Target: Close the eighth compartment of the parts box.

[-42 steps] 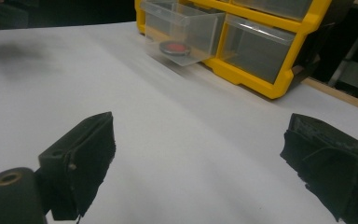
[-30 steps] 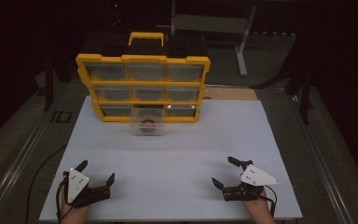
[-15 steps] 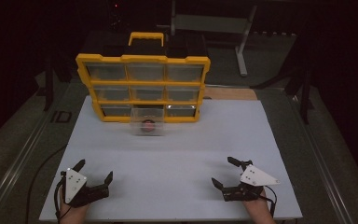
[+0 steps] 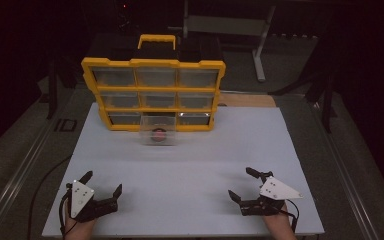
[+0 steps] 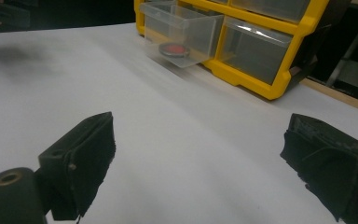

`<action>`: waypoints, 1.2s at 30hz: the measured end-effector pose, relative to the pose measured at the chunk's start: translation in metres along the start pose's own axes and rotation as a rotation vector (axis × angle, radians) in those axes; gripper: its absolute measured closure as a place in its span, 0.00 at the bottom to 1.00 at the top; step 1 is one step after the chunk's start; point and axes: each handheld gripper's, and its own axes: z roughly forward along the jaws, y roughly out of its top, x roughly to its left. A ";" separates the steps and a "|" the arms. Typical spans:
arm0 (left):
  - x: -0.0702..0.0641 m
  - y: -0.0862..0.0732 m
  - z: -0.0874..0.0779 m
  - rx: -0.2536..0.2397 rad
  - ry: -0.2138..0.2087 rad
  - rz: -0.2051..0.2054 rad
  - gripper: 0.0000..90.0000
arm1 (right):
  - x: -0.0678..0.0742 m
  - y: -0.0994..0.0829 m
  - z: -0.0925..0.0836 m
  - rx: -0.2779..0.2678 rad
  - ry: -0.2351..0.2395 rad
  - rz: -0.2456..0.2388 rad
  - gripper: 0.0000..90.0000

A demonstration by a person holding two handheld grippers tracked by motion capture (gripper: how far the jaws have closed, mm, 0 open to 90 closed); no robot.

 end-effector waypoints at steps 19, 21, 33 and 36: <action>0.001 0.000 0.000 -0.001 -0.008 -0.016 0.00 | 0.010 0.031 -0.010 -0.018 -0.031 0.011 0.10; 0.001 0.000 -0.001 -0.004 -0.002 -0.017 0.00 | 0.010 0.035 -0.012 -0.017 -0.023 0.012 0.10; 0.002 0.000 -0.001 -0.005 -0.001 -0.021 0.00 | 0.010 0.068 -0.015 -0.052 -0.084 -0.006 0.10; 0.002 0.001 -0.001 -0.006 -0.002 -0.020 0.00 | 0.010 0.079 -0.012 -0.049 -0.078 -0.024 0.10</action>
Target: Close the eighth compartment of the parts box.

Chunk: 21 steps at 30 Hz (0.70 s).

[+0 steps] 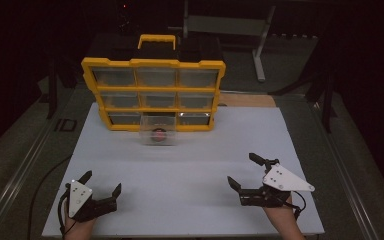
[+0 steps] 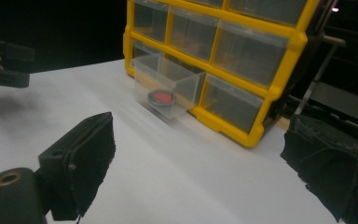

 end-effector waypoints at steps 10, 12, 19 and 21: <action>0.000 0.000 0.000 0.000 -0.003 0.001 0.00 | 0.011 0.024 0.017 0.010 0.021 -0.074 0.10; 0.000 0.000 0.000 0.000 -0.001 0.000 0.00 | 0.012 0.029 0.020 0.005 0.027 -0.081 0.10; 0.000 0.000 -0.001 -0.001 -0.001 -0.002 0.00 | 0.017 0.045 0.034 -0.005 0.055 -0.101 0.10; 0.000 0.000 -0.001 -0.001 -0.001 -0.003 0.00 | 0.020 0.050 0.039 -0.010 0.058 -0.111 0.10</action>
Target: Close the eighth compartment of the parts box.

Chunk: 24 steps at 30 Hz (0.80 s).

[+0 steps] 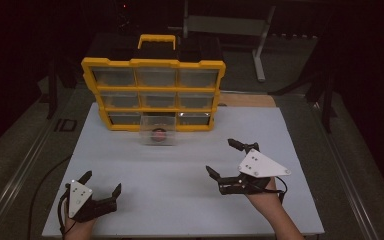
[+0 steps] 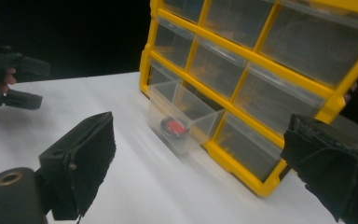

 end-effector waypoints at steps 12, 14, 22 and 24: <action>0.001 0.000 -0.001 -0.015 -0.005 -0.009 0.00 | 0.011 0.008 0.037 0.001 0.054 -0.005 0.10; 0.001 0.000 -0.001 -0.015 -0.005 -0.011 0.00 | 0.014 0.007 0.043 0.005 0.066 -0.001 0.10; 0.001 0.000 -0.001 -0.014 -0.004 -0.003 0.00 | 0.020 -0.002 0.063 0.023 0.081 0.021 0.11; 0.000 0.000 -0.001 -0.015 -0.005 -0.003 0.00 | 0.021 -0.005 0.069 0.028 0.089 0.029 0.11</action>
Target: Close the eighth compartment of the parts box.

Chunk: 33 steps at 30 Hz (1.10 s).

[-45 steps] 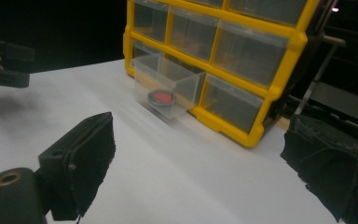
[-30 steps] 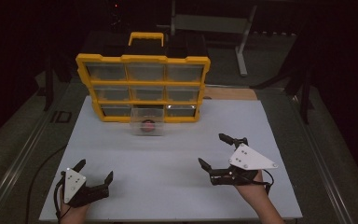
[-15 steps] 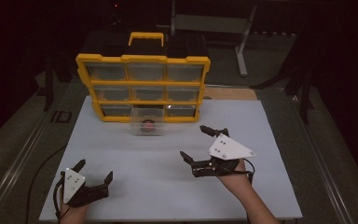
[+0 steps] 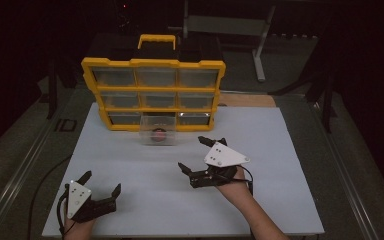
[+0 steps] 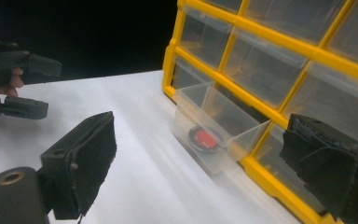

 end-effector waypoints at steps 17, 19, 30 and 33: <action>0.000 0.000 -0.001 -0.001 -0.002 0.002 0.00 | 0.006 -0.032 0.041 0.069 0.002 0.047 0.15; 0.000 0.000 -0.001 -0.002 -0.001 0.003 0.00 | 0.006 -0.036 0.045 0.082 0.002 0.056 0.16; 0.000 0.000 -0.001 -0.004 -0.004 0.001 0.00 | 0.004 -0.055 0.067 0.142 -0.008 0.084 0.20; 0.000 0.000 -0.001 -0.004 -0.004 0.000 0.00 | 0.002 -0.059 0.071 0.154 -0.013 0.086 0.21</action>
